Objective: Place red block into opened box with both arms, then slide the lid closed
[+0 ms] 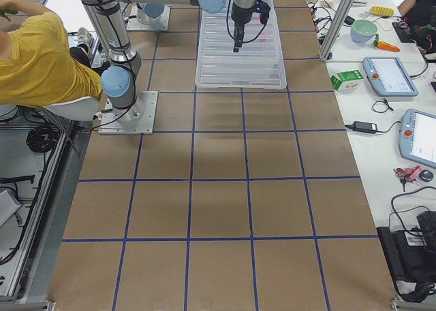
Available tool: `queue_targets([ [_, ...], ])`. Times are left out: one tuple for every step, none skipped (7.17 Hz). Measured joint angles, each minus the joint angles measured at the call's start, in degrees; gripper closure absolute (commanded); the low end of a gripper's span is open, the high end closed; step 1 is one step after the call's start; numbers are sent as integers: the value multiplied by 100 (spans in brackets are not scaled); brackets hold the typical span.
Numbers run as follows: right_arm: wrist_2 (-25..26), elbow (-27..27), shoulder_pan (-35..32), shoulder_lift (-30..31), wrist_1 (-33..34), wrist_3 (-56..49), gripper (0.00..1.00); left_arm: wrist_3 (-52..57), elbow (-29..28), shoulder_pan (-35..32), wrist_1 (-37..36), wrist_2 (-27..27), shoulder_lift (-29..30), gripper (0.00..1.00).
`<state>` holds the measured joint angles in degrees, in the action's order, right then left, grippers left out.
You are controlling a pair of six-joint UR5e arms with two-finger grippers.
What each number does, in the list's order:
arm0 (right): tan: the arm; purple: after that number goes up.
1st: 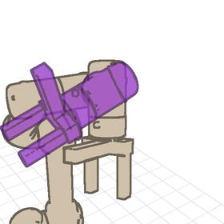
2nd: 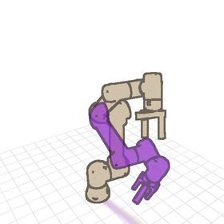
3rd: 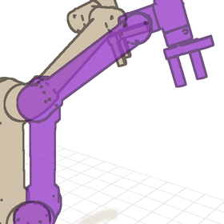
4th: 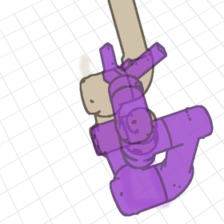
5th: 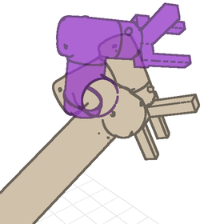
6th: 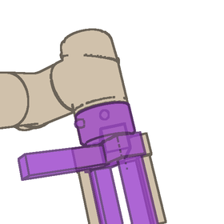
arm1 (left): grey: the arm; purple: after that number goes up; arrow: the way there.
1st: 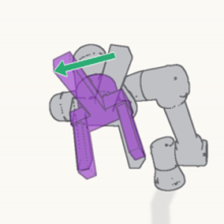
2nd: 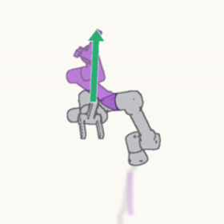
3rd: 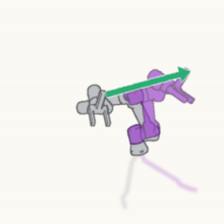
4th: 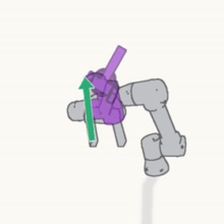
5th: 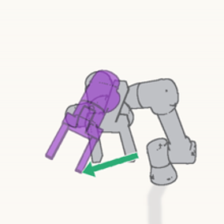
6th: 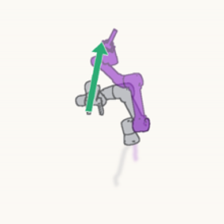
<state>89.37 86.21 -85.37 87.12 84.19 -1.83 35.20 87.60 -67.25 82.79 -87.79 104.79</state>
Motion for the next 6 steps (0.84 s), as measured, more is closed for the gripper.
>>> queue_targets([
  [3, 4, -1, 23, -2, 16, 0, -575, -22, -484, 66, -172, -209, 100],
  [7, 14, 0, 40, -1, 21, 0, -1143, 17, -880, 92, -235, -388, 100],
  [13, 33, 1, 46, 0, 24, 0, -1630, 133, -1183, 84, -251, -496, 100],
  [29, 62, 3, 48, 1, 23, 0, -2042, 341, -1441, -20, -267, -556, 100],
  [24, 83, 1, 50, 1, 19, 0, -2312, 625, -1639, -316, -279, -583, 100],
  [4, 94, -2, 50, 3, 17, 0, -2418, 945, -1742, -751, -276, -584, 100],
])
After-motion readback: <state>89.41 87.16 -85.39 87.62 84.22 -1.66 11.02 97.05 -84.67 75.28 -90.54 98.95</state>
